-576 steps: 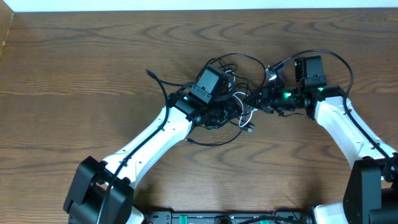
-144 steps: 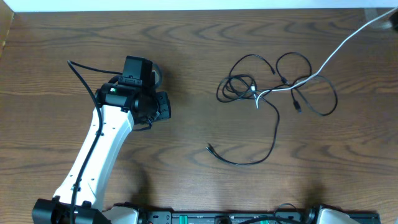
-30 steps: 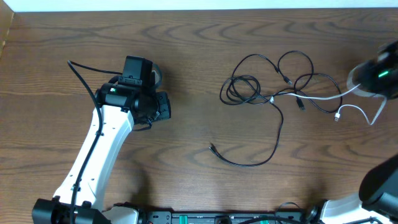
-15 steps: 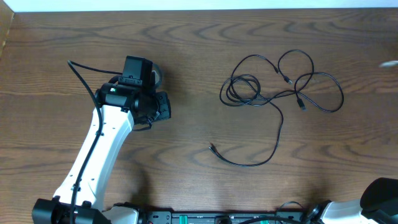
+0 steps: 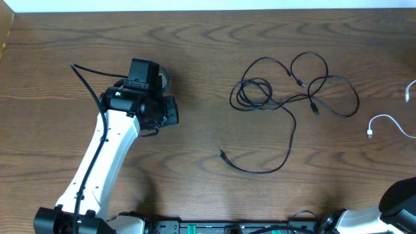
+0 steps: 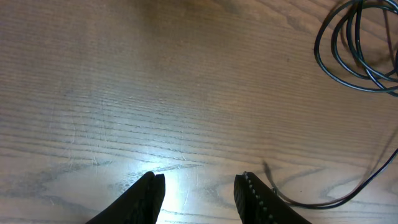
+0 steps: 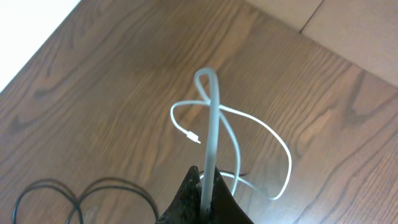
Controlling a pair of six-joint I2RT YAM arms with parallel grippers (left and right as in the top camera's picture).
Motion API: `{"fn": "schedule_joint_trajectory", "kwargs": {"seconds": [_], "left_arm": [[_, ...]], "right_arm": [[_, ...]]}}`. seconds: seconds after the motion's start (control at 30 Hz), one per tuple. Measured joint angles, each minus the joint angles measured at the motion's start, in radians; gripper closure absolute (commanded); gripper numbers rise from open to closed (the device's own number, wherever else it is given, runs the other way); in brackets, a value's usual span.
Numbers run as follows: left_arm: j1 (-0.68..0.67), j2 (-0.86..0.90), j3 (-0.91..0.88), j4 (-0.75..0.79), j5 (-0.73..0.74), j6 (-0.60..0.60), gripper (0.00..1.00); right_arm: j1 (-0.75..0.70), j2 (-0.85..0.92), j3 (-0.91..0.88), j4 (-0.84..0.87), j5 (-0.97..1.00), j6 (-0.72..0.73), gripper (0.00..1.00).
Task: Untangle cables
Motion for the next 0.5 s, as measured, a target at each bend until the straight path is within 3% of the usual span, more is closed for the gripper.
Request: {"fn": "schedule_joint_trajectory", "kwargs": {"seconds": [0.2, 0.47, 0.5], "left_arm": [[0.000, 0.000, 0.000, 0.000, 0.000, 0.000, 0.58], [0.000, 0.000, 0.000, 0.000, 0.000, 0.000, 0.59], [0.000, 0.000, 0.000, 0.000, 0.000, 0.000, 0.58]], "right_arm": [[-0.024, 0.002, 0.000, 0.006, 0.033, 0.005, 0.97], [-0.055, 0.081, 0.000, -0.002, 0.034, 0.009, 0.67], [-0.055, 0.090, 0.000, -0.002, 0.029, 0.010, 0.55]]}}
